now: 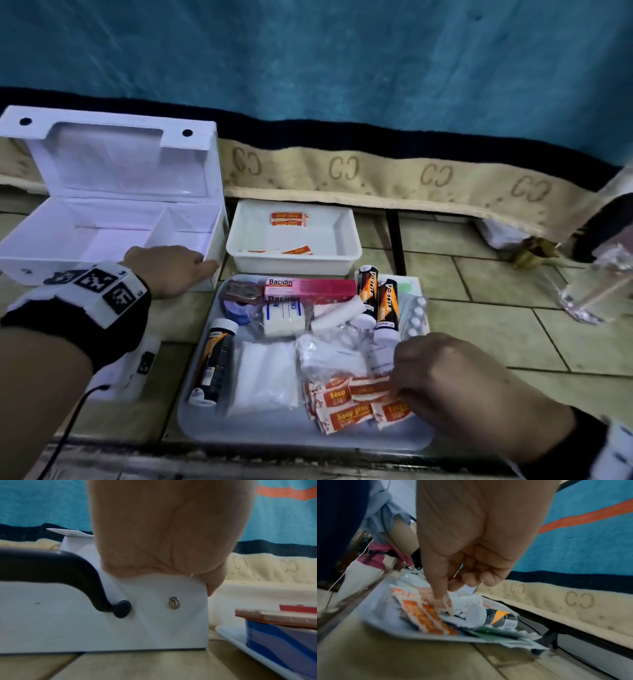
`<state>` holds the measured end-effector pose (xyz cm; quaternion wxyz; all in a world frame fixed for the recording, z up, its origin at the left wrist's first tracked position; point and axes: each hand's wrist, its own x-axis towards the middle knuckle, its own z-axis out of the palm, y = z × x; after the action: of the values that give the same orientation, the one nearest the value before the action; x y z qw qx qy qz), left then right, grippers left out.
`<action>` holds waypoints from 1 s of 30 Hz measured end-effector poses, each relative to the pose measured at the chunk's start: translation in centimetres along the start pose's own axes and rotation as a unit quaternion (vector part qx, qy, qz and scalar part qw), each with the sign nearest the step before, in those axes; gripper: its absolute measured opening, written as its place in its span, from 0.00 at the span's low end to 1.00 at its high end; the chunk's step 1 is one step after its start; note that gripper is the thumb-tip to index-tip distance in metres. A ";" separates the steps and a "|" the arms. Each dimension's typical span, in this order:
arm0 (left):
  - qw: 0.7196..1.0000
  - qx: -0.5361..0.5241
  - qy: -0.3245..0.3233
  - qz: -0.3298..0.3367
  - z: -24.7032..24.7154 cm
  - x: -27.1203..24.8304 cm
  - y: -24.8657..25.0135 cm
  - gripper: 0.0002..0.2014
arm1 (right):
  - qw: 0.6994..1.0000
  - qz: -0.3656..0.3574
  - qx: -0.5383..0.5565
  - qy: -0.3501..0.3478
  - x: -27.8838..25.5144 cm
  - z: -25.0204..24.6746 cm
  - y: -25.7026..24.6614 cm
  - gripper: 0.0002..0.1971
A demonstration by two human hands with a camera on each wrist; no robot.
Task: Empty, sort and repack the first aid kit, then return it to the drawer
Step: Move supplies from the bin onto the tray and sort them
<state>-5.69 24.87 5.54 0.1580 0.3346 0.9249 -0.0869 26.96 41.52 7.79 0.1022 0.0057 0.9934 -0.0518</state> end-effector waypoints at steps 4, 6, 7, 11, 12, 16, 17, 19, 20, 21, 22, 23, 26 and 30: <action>1.000 0.004 0.002 -0.002 0.2 0.2 -0.1 0.25 | 0.996 0.029 -0.014 -0.080 0.2 -0.5 -0.1 0.07; 1.000 0.004 0.002 -0.001 0.2 0.2 -0.1 0.25 | 0.994 0.034 -0.002 -0.104 0.7 -1.7 0.0 0.13; 1.000 0.004 0.002 -0.001 0.1 0.2 -0.1 0.25 | 0.995 0.036 0.008 -0.095 1.0 -2.4 0.1 0.15; 1.000 -0.001 0.004 -0.003 0.0 0.1 0.0 0.26 | 0.999 0.043 0.006 -0.004 3.7 -6.0 0.5 0.13; 1.000 -0.002 0.003 -0.003 0.0 0.1 0.0 0.26 | 0.999 0.045 -0.006 0.015 4.7 -7.0 0.5 0.12; 1.000 -0.003 -0.002 -0.002 -0.1 0.1 0.0 0.25 | 0.991 0.079 -0.101 0.046 10.2 -9.4 1.2 0.11; 1.000 -0.002 -0.002 -0.001 -0.1 0.1 0.0 0.25 | 0.988 0.091 -0.119 0.044 11.8 -9.6 1.5 0.11; 1.000 0.003 -0.001 0.002 -0.1 0.1 0.0 0.25 | 0.981 0.114 -0.155 0.018 15.0 -9.6 2.0 0.11; 1.000 0.006 -0.001 0.003 -0.1 0.0 0.0 0.25 | 0.978 0.119 -0.172 -0.007 16.4 -9.4 2.3 0.11; 1.000 0.008 -0.001 0.004 -0.1 0.0 -0.1 0.25 | 0.976 0.116 -0.183 -0.035 17.8 -9.0 2.6 0.13; 1.000 0.009 -0.001 0.005 -0.1 0.0 -0.1 0.25 | 0.973 0.108 -0.192 -0.068 19.0 -8.6 2.7 0.14; 1.000 0.011 -0.001 0.006 0.0 0.1 -0.1 0.25 | 0.970 0.096 -0.200 -0.098 20.0 -8.0 2.8 0.15; 1.000 0.021 -0.005 0.007 0.0 0.2 -0.1 0.24 | 0.964 0.055 -0.219 -0.141 22.4 -6.3 2.7 0.15; 0.999 0.033 -0.011 0.011 0.0 0.3 -0.2 0.23 | 0.970 0.026 -0.209 -0.125 23.8 -5.1 2.6 0.15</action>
<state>-5.97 24.88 5.42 0.1575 0.3492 0.9160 -0.1193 2.70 44.67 7.62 0.2254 0.0034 0.9612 0.1593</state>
